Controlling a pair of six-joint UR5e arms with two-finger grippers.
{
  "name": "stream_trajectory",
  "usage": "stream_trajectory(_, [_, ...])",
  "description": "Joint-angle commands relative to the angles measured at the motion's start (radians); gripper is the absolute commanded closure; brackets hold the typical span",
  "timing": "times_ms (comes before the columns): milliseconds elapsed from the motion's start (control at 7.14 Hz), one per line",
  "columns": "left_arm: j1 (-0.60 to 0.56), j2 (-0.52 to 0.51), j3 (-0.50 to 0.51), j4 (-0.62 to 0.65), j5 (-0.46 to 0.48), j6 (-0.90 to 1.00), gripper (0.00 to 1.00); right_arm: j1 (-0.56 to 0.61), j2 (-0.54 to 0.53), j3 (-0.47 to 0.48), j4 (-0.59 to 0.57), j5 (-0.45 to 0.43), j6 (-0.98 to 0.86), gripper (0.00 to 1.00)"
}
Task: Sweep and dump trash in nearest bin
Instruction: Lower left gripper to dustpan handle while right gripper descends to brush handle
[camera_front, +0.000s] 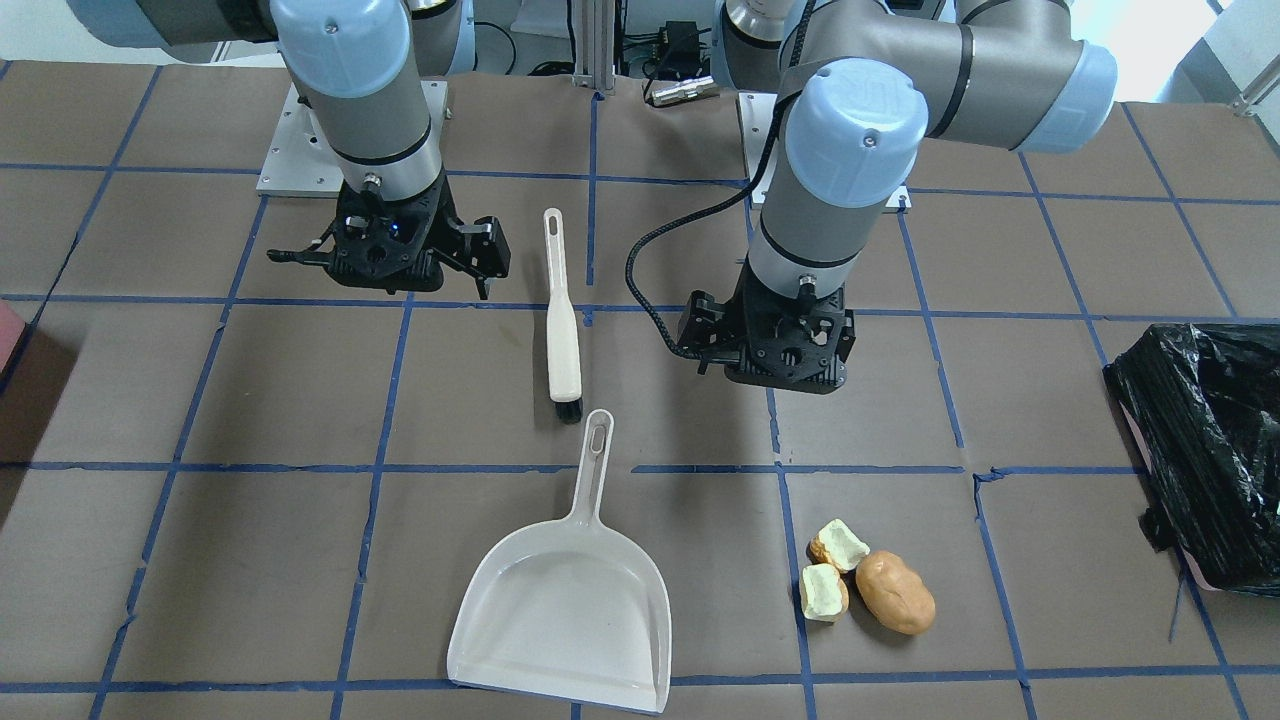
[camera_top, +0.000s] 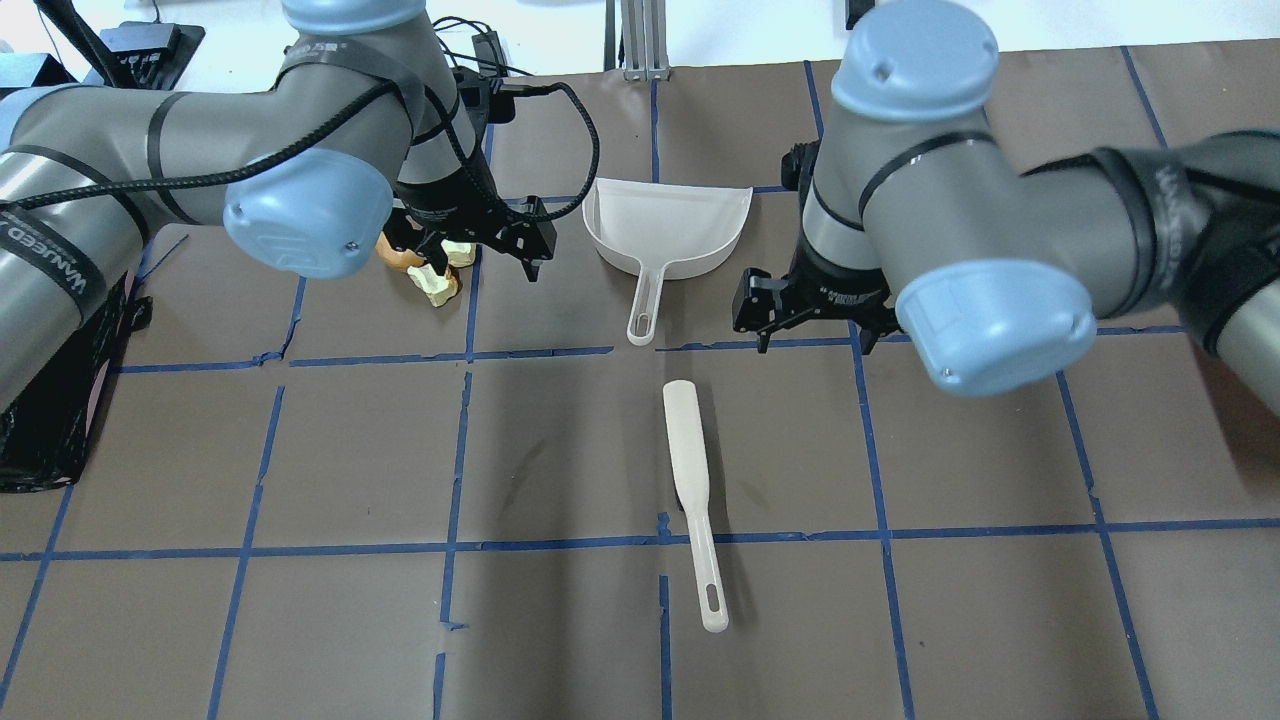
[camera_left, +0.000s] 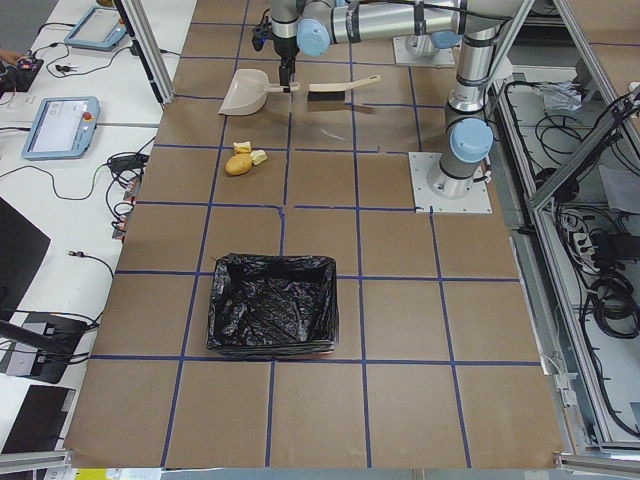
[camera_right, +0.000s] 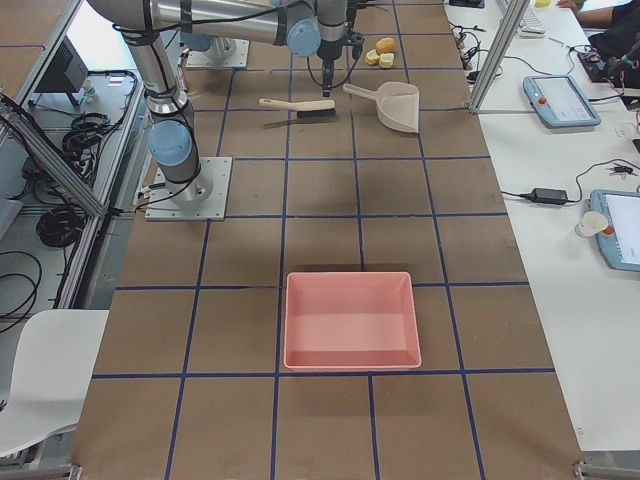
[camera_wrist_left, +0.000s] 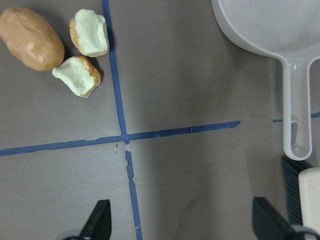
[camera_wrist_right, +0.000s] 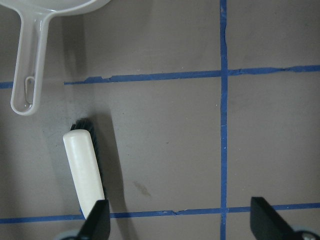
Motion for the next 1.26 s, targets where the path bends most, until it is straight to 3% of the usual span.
stream_trajectory(0, [-0.041, -0.044, -0.04, 0.139, -0.002, -0.008, 0.0, 0.084, -0.094, 0.218, -0.196, 0.0, 0.143, 0.01])
stream_trajectory(140, [-0.075, -0.086, -0.04, 0.216, -0.001, -0.007, 0.0, 0.151, -0.091, 0.267, -0.273, -0.003, 0.203, 0.0])
stream_trajectory(560, [-0.167, -0.189, -0.017, 0.336, 0.001, -0.053, 0.0, 0.305, -0.084, 0.292, -0.289, -0.001, 0.22, 0.01])
stream_trajectory(700, [-0.182, -0.215, -0.017, 0.347, -0.002, -0.095, 0.0, 0.31, -0.087, 0.345, -0.317, -0.004, 0.21, 0.01])
stream_trajectory(840, [-0.195, -0.233, -0.014, 0.373, -0.002, -0.099, 0.0, 0.311, -0.082, 0.419, -0.432, -0.003, 0.206, 0.01])
stream_trajectory(1121, [-0.196, -0.243, -0.021, 0.373, -0.002, -0.097, 0.0, 0.315, -0.084, 0.441, -0.481, -0.001, 0.209, 0.0])
